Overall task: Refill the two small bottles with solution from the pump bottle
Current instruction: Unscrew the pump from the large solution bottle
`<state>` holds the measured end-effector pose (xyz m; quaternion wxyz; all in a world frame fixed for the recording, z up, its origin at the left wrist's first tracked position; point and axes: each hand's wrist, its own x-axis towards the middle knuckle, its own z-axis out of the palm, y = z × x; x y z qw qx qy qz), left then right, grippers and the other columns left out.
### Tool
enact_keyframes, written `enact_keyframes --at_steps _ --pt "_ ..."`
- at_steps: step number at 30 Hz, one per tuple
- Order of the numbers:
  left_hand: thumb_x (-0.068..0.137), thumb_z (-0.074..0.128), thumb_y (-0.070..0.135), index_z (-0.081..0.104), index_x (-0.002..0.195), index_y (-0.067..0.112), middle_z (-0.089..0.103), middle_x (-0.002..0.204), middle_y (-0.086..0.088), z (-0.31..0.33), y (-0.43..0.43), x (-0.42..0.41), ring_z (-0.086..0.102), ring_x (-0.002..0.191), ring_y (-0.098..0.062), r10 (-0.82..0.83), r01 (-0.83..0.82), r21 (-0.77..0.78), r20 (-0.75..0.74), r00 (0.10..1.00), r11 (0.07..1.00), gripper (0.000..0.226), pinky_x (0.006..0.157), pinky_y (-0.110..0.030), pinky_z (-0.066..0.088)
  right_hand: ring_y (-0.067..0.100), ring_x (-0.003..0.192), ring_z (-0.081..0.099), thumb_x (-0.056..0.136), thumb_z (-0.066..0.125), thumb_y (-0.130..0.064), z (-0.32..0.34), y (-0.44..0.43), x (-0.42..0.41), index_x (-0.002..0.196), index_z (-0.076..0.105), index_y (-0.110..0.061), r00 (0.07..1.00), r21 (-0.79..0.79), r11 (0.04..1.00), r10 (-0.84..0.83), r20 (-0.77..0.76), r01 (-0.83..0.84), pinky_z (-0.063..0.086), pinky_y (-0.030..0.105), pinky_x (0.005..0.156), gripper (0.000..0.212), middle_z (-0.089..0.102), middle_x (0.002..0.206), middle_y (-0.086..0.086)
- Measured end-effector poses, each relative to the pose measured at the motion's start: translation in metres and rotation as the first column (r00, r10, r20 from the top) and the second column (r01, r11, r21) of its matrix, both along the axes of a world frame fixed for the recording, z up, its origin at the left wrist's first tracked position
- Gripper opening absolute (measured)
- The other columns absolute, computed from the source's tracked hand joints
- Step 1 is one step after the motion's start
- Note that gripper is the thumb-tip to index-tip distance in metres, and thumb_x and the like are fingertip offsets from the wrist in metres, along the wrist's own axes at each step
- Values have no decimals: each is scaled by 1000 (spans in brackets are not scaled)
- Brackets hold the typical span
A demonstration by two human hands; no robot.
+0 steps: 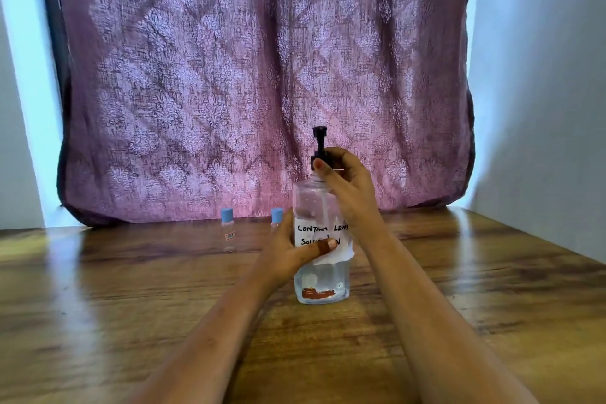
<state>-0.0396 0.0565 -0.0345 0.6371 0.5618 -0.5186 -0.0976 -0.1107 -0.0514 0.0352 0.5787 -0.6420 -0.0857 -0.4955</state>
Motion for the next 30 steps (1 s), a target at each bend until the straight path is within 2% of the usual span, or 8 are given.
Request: enact_keyframes --at_steps 5,9,12,16,19,21,26,30 --pt "61 81 36 57 98 38 74 93 16 -1 -2 2 71 86 -5 21 -21 2 -3 1000 1000 44 67 -17 54 11 88 65 95 49 -10 -1 0 -3 106 62 -18 992 55 992 105 67 -109 53 28 80 18 70 94 -5" --pt "63 79 34 55 102 35 74 94 17 -1 -2 2 71 86 -4 16 -16 -1 1 1000 1000 45 67 -15 53 4 87 65 84 63 -29 1 3 -5 107 60 -20 998 19 998 59 25 -60 52 20 71 25 67 95 -7" --pt "61 80 37 54 103 35 74 95 14 0 -2 1 71 89 -8 15 -15 -5 -4 1000 1000 50 70 -19 55 1 78 65 79 72 -18 2 3 -3 98 60 -22 999 8 1000 -23 36 23 50 15 65 23 66 87 -7" --pt "58 80 45 58 95 48 74 96 15 0 -1 0 71 89 -6 10 -10 1 2 1000 1000 43 69 -19 55 9 81 65 91 58 -15 -1 0 -2 103 58 -21 998 14 1000 26 51 -27 52 24 72 14 70 84 -6" --pt "57 79 47 56 97 45 74 96 16 0 -1 0 71 88 -6 15 -15 -2 4 1000 1000 46 68 -18 54 8 85 66 96 49 -14 -2 -1 -3 106 58 -21 996 3 998 64 55 -64 54 23 73 16 72 89 -11" --pt "56 79 49 57 96 47 74 97 14 1 -1 -1 71 89 -7 11 -11 -8 5 1000 1000 46 69 -19 55 6 88 65 93 53 -18 -1 0 -4 104 61 -21 998 2 999 54 42 -55 53 21 75 14 71 91 -12" --pt "58 78 48 58 89 57 74 96 15 1 0 -2 71 88 -7 -5 5 -22 20 1000 1000 39 68 -17 55 1 78 63 80 71 -19 2 4 -4 97 61 -26 999 -30 999 -37 -10 37 51 16 69 21 66 92 -6" --pt "59 78 48 58 92 57 73 97 16 1 -1 -2 71 88 -5 -6 6 -25 27 1000 1000 40 67 -14 54 6 85 63 86 63 -14 2 4 -4 104 63 -14 1000 36 999 13 -2 -13 53 22 76 17 67 96 0"
